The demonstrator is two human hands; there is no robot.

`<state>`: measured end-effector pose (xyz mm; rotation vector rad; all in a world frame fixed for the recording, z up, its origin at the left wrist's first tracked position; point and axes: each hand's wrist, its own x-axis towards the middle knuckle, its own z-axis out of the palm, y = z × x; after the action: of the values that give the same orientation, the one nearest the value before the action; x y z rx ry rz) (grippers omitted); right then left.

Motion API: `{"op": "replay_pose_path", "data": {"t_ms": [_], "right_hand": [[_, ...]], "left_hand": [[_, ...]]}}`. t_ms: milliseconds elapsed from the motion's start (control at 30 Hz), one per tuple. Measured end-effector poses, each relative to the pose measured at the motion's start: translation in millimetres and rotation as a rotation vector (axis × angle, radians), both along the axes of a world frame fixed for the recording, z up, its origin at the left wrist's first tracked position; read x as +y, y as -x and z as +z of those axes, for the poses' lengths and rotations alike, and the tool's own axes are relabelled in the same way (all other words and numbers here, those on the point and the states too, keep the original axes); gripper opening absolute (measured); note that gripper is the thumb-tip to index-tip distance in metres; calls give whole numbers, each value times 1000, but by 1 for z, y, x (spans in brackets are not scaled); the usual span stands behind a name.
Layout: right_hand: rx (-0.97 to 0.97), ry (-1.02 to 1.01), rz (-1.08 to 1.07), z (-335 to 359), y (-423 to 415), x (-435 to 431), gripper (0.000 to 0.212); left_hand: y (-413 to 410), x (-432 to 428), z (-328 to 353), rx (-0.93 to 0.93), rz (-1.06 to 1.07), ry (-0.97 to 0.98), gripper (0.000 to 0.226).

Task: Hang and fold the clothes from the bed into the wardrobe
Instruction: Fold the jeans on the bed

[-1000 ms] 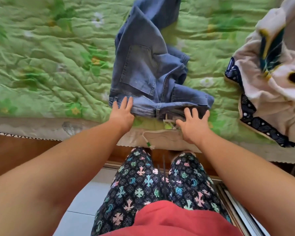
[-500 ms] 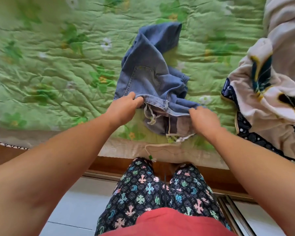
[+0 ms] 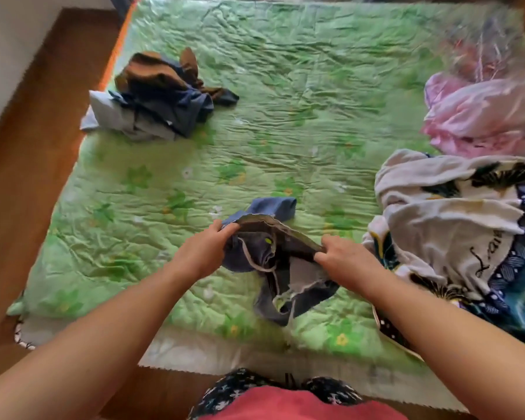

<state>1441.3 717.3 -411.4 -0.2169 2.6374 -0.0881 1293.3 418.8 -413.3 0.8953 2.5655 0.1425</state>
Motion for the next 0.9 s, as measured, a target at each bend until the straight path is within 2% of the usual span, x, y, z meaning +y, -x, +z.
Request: {"op": "replay_pose_path", "data": {"t_ms": [100, 233, 267, 367, 400, 533, 633, 700, 767, 900], "right_hand": [[-48, -9, -50, 32, 5, 2, 30], [10, -50, 31, 71, 14, 10, 87], [9, -103, 63, 79, 16, 12, 84], [91, -119, -33, 99, 19, 16, 29], [124, -105, -79, 104, 21, 17, 20], [242, -41, -93, 134, 36, 30, 24], [351, 140, -234, 163, 50, 37, 14], [390, 170, -277, 181, 56, 38, 6], [404, 136, -300, 197, 60, 38, 7], [514, -46, -291, 223, 68, 35, 30]], "left_hand": [[12, -6, 38, 12, -3, -25, 38], [26, -10, 74, 87, -64, 23, 18], [30, -10, 81, 104, -76, 24, 15], [43, -8, 105, 159, -107, 18, 10], [46, -6, 113, 180, -121, 8, 10], [56, 0, 144, 252, -125, -17, 11], [60, 2, 166, 287, -118, -85, 9], [62, 4, 181, 292, -137, -128, 8], [66, 7, 197, 306, -121, -137, 8], [72, 11, 226, 345, -72, -103, 9]]}}
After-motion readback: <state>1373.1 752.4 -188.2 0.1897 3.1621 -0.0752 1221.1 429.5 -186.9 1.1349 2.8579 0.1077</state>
